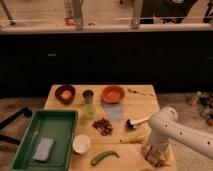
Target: Place eraser in red bowl
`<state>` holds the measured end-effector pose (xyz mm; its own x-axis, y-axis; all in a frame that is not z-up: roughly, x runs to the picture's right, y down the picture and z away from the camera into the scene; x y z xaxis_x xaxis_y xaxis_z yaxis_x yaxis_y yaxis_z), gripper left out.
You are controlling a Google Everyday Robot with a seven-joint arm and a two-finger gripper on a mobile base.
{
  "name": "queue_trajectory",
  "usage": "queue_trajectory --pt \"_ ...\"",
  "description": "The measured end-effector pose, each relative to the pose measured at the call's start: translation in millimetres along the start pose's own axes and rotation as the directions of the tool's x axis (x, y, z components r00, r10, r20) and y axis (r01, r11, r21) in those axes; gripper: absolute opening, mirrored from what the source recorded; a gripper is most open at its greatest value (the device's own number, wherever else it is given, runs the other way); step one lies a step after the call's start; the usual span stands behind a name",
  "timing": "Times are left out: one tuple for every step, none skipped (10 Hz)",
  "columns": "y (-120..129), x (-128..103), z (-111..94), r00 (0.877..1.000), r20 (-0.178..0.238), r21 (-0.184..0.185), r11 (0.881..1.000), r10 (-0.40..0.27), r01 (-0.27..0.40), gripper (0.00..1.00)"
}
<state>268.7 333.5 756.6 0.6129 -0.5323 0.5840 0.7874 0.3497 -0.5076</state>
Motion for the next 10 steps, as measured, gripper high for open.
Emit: queue_trajectory --pt "1.9 3.5 -2.2 1.000 0.002 0.018 1.000 0.016 -0.016 0.51" --pt "5.7 6.7 -8.1 0.999 -0.002 0.041 0.999 0.035 -0.035 0.41" --pt "9.6 8.3 -12.8 0.999 -0.004 0.058 0.997 0.051 -0.051 0.31" --pt "12.0 9.5 -16.2 0.998 -0.007 0.069 0.996 0.061 -0.060 0.24" --pt "12.4 10.0 -23.4 0.998 -0.016 0.084 0.994 0.068 -0.067 0.12" --pt "12.8 9.6 -31.4 0.997 -0.026 0.097 0.992 0.078 -0.075 0.03" --pt "14.6 8.6 -36.7 0.996 -0.034 0.103 0.991 0.088 -0.084 0.00" --pt "16.1 8.1 -43.7 0.993 -0.045 0.106 0.989 0.108 -0.103 0.00" --pt "12.4 8.1 -48.2 0.991 -0.055 0.111 0.987 0.122 -0.116 0.00" --pt "10.2 8.4 -51.2 0.989 -0.059 0.106 0.986 0.137 -0.130 0.00"
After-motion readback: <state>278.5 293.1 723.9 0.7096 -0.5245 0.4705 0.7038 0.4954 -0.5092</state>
